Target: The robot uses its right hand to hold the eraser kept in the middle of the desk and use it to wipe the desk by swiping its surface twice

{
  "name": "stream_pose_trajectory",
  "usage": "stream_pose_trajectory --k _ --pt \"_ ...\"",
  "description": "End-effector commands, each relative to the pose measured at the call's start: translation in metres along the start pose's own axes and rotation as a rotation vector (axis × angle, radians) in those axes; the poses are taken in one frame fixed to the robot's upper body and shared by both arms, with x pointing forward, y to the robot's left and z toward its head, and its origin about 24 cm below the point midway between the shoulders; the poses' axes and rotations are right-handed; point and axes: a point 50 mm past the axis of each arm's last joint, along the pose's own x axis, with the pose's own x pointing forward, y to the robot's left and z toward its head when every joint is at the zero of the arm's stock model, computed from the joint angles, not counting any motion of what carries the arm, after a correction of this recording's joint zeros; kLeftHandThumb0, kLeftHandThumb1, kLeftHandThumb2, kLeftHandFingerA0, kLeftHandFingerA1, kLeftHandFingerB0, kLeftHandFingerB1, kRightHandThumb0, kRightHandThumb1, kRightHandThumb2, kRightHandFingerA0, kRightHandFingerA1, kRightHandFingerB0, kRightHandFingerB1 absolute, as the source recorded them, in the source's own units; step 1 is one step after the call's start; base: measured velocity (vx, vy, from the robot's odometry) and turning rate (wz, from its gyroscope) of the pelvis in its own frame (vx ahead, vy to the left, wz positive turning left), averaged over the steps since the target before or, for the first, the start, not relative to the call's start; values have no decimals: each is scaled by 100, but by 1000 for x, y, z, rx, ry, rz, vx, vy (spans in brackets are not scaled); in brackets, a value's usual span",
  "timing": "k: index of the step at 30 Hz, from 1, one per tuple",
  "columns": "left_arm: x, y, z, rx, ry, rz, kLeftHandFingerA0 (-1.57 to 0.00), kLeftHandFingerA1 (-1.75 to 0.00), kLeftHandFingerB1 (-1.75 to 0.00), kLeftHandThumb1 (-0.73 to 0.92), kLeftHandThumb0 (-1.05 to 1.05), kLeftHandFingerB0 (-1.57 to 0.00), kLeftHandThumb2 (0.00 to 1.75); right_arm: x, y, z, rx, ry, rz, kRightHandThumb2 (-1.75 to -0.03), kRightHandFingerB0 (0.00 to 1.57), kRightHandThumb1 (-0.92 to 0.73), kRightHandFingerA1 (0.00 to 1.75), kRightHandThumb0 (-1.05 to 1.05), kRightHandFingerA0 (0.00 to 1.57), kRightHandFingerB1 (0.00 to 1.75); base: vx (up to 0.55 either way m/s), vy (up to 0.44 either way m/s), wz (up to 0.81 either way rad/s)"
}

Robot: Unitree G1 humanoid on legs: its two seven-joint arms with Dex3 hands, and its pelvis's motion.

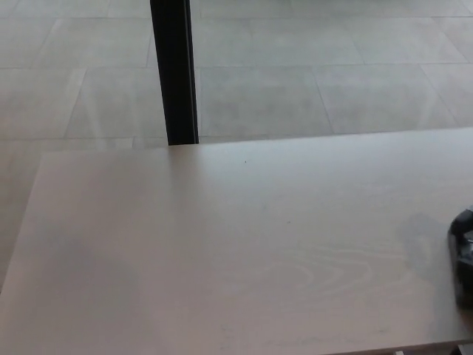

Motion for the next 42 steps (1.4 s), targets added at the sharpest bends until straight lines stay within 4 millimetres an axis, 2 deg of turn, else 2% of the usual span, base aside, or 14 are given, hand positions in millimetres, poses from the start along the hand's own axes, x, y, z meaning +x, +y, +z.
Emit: stream_pose_trajectory --k 1,2,10,11,16,17,18,19,20,23,26,33,40,42 --pt "0 6 7 -19 -14 17 -77 -68 -54 69 -51 -60 60 -2 -29 -3 -22 34 -31 -118 100 -49 144 -28 124 129 0 0 0" --pt "1 5 8 -20 -16 14 -78 -68 -54 68 -51 -63 60 -2 -33 -5 -11 37 -40 -121 81 -49 175 -19 97 157 0 0 0" --pt "1 3 8 -33 -12 13 -76 -68 -55 68 -50 -64 60 -2 -29 -14 -6 67 -79 -117 82 -54 175 -21 99 156 0 0 0" --pt "1 2 8 -19 -9 16 -77 -68 -55 68 -52 -67 60 -1 -15 -15 -1 58 -61 -116 83 -51 175 -24 101 153 0 0 0" --pt "2 -2 8 -29 -10 12 -78 -67 -56 69 -52 -68 60 2 9 -14 6 49 -19 -112 81 -52 175 -29 99 152 0 0 0" --pt "2 -2 8 -25 -16 9 -79 -67 -55 69 -54 -67 61 3 20 -13 27 55 -8 -108 76 -52 174 -23 113 145 0 0 0" --pt "1 -2 8 -25 -19 7 -79 -67 -55 69 -54 -67 61 4 24 -13 36 58 -5 -108 76 -52 174 -23 113 145 0 0 0" --pt "2 -2 10 -22 -21 9 -79 -68 -55 68 -54 -66 60 4 31 -13 58 61 5 -113 101 -48 141 -35 125 126 0 0 0" --pt "2 -3 10 -21 -20 14 -80 -67 -54 68 -53 -66 60 4 38 -14 60 56 18 -118 86 -48 175 -26 103 154 0 0 0" --pt "2 -3 10 -32 -27 -3 -77 -68 -56 69 -52 -66 60 2 63 -15 -9 37 73 -125 88 -43 175 -29 106 161 0 0 0" --pt "2 -6 10 -24 -27 -11 -77 -67 -55 69 -53 -65 61 0 75 -18 -54 51 99 -131 88 -39 175 -30 105 161 0 0 0" --pt "3 -8 18 -22 -54 -17 -78 -67 -54 71 -54 -62 61 -10 75 -37 -233 74 152 -132 82 -43 175 -26 104 167 0 0 0" --pt "4 -10 25 -27 -64 -12 -78 -64 -53 71 -53 -64 61 -15 83 -43 -373 37 206 -117 82 -51 175 -28 101 166 0 0 0" --pt "4 -13 27 -35 -81 -24 -77 -67 -55 69 -57 -65 61 -16 105 -33 -437 -49 270 -109 82 -51 175 -33 99 163 0 0 0"
